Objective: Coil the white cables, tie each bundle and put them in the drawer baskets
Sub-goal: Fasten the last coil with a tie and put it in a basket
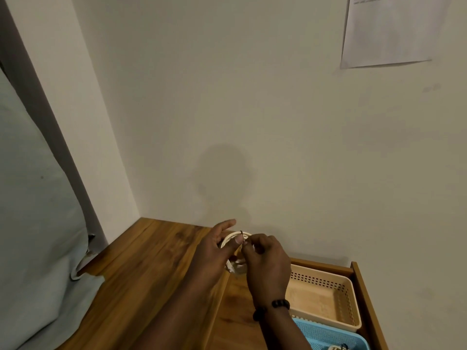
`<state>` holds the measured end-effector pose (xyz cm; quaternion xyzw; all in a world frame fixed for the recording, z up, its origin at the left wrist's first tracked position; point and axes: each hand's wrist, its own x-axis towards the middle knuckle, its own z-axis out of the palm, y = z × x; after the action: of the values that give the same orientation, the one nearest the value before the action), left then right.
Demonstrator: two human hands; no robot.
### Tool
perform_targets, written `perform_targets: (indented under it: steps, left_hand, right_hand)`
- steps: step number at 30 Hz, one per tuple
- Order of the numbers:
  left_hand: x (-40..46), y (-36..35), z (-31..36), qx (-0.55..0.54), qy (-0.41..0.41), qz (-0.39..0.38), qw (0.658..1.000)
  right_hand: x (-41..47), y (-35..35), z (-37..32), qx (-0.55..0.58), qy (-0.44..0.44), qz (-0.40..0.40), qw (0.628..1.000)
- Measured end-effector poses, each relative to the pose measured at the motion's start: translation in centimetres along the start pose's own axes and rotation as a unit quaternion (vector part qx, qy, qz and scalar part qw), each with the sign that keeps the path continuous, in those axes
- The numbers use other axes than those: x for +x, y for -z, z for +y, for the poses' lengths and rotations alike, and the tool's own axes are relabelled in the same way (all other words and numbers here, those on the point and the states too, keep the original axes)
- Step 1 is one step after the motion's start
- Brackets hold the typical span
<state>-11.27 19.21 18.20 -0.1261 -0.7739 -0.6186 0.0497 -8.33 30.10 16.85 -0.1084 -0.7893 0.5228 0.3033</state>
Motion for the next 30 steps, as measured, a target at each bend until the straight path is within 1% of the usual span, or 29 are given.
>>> perform_targets:
  steps: [4, 8, 12, 15, 18, 20, 23, 30]
  left_hand:
    - [0.2, 0.5, -0.3, 0.095, -0.09, -0.026, 0.991]
    - [0.4, 0.7, -0.4, 0.126, -0.134, -0.04, 0.982]
    - [0.4, 0.7, -0.6, 0.157, -0.161, -0.065, 0.972]
    - [0.3, 0.7, -0.5, 0.174, -0.195, -0.048, 0.964]
    - [0.2, 0.2, -0.7, 0.187, -0.236, -0.041, 0.953]
    - [0.1, 0.0, -0.9, 0.186, -0.242, -0.044, 0.951]
    - [0.2, -0.2, -1.5, 0.176, -0.229, -0.042, 0.956]
    - [0.4, -0.3, -2.5, 0.191, -0.225, -0.04, 0.955]
  right_hand:
    - [0.0, 0.0, 1.0, 0.078, -0.048, -0.032, 0.995]
    - [-0.1, 0.5, 0.8, 0.137, -0.088, -0.057, 0.985]
    - [0.6, 1.5, 0.5, 0.183, -0.106, -0.082, 0.974]
    - [1.1, 2.4, -0.1, 0.199, -0.083, -0.118, 0.969]
    - [1.5, 2.5, -0.1, 0.224, -0.098, -0.127, 0.961]
    - [1.7, 2.4, 0.3, 0.248, -0.124, -0.131, 0.952]
    - [1.9, 2.5, 0.8, 0.263, -0.155, -0.141, 0.942]
    - [2.1, 3.2, 1.0, 0.277, -0.171, -0.156, 0.932]
